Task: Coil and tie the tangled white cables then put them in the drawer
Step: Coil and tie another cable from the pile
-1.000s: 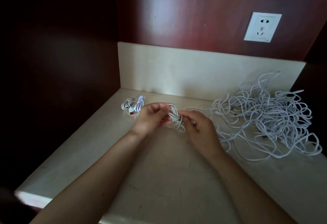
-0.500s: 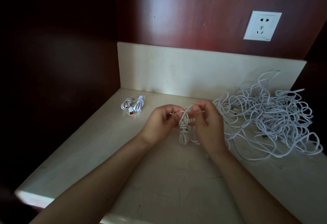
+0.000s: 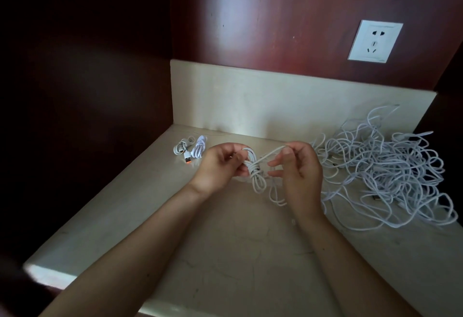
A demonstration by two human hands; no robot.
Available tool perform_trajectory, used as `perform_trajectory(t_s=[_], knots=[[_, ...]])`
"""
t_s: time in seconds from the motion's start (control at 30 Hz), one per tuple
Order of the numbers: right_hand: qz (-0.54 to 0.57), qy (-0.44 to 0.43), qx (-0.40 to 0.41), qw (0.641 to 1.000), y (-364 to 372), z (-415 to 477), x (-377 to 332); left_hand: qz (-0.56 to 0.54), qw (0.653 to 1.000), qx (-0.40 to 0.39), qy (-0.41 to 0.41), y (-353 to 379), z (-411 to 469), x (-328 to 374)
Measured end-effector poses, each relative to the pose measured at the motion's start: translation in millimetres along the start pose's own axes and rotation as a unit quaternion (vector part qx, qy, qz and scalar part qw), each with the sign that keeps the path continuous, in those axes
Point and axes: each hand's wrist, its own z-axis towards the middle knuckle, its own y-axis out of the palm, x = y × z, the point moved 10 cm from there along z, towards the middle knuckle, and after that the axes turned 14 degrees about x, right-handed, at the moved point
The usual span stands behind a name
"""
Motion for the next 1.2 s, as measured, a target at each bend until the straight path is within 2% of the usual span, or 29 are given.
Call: perform_trajectory(t_s=[0.07,0.17,0.23,0.3,0.47,0.63,0.7,0.77,0.87,0.93,1.07,1.2], knots=[[-0.010,0.031,0.002,0.999,-5,5,7,-0.043,0.999,-0.014,-0.014,3,-4,2],[-0.050,0.031,-0.013,0.998,-7,8,9,-0.145,0.987,-0.022,-0.068,6,-9,3],[-0.077,0.046,-0.044,0.995,0,4,15,-0.210,0.971,-0.013,-0.113,6,-10,2],[-0.070,0.099,-0.085,0.989,11,-5,27,-0.256,0.954,0.015,-0.153,3,-9,-2],[-0.073,0.140,-0.152,0.976,33,-32,33,-0.294,0.934,0.083,-0.183,-6,-6,-12],[0.006,0.132,-0.173,0.976,43,-45,18,-0.333,0.913,0.152,-0.181,-20,0,-20],[0.006,0.111,-0.193,0.975,46,-47,14,-0.317,0.919,0.162,-0.167,-24,1,-21],[-0.007,0.079,-0.219,0.973,48,-49,9,-0.265,0.940,0.166,-0.135,-27,3,-19],[-0.014,0.038,-0.238,0.970,49,-49,1,-0.142,0.975,0.167,-0.043,-30,5,-8],[-0.037,0.006,-0.226,0.973,44,-43,-2,-0.093,0.982,0.162,0.003,-30,5,-2],[-0.127,-0.092,-0.174,0.972,31,-28,-11,-0.080,0.986,0.141,0.027,-23,3,0],[-0.133,-0.147,-0.123,0.972,24,-20,-24,-0.073,0.988,0.127,0.058,-17,0,5]])
